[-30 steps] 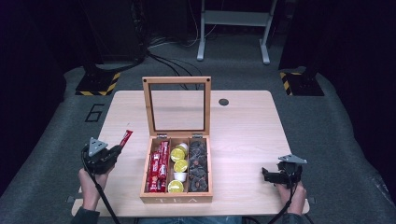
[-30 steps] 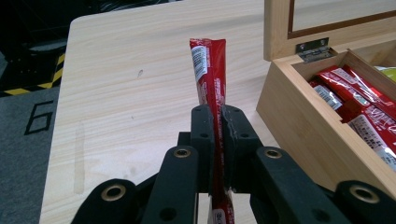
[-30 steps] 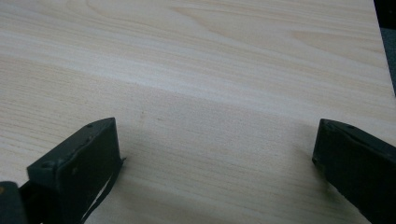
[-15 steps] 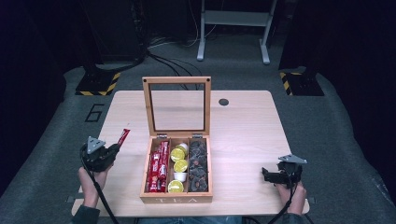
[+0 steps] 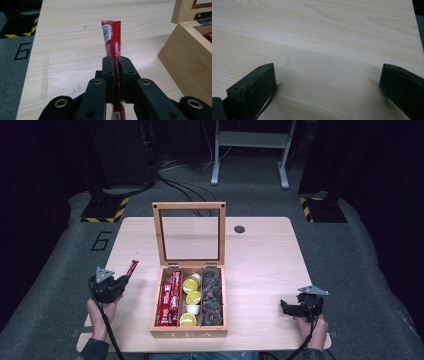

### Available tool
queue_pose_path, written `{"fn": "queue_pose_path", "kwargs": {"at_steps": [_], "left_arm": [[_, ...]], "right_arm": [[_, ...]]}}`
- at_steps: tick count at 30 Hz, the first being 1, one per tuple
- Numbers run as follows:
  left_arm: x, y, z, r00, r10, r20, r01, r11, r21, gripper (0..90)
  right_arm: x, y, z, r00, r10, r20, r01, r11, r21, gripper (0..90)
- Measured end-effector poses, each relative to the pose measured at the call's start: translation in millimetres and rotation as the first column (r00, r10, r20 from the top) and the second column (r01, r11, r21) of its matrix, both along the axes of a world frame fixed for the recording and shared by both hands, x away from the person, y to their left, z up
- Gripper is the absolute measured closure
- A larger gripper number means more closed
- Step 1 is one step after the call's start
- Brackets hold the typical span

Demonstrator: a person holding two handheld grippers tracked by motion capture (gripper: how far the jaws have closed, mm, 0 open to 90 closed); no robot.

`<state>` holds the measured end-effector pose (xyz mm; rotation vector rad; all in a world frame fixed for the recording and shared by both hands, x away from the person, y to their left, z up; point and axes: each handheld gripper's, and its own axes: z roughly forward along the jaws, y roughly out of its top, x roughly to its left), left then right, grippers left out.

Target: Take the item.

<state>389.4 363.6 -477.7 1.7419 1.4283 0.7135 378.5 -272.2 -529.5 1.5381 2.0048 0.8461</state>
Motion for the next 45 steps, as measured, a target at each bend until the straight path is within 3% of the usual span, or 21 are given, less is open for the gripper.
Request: {"fn": "queue_pose_path", "kwargs": {"at_steps": [19,28,45], "left_arm": [[21.5,-1.9,-24.8,0.9981,0.027,-0.056,-0.026,0.9993,0.028,83.4],[30.0,-6.7,-35.9,0.9955,0.008,-0.094,-0.002,0.9978,0.066,83.3],[35.7,-5.8,-44.7,0.9906,0.020,-0.135,-0.015,0.9992,0.037,78.2]], "right_arm": [[0.1,-0.1,0.0,1.0000,0.001,0.000,-0.001,1.000,0.000,0.0],[0.1,0.1,0.0,1.0000,-0.001,0.000,0.001,1.000,0.001,0.0],[0.2,0.1,0.0,1.0000,0.000,0.000,0.000,1.000,0.001,0.0]]}}
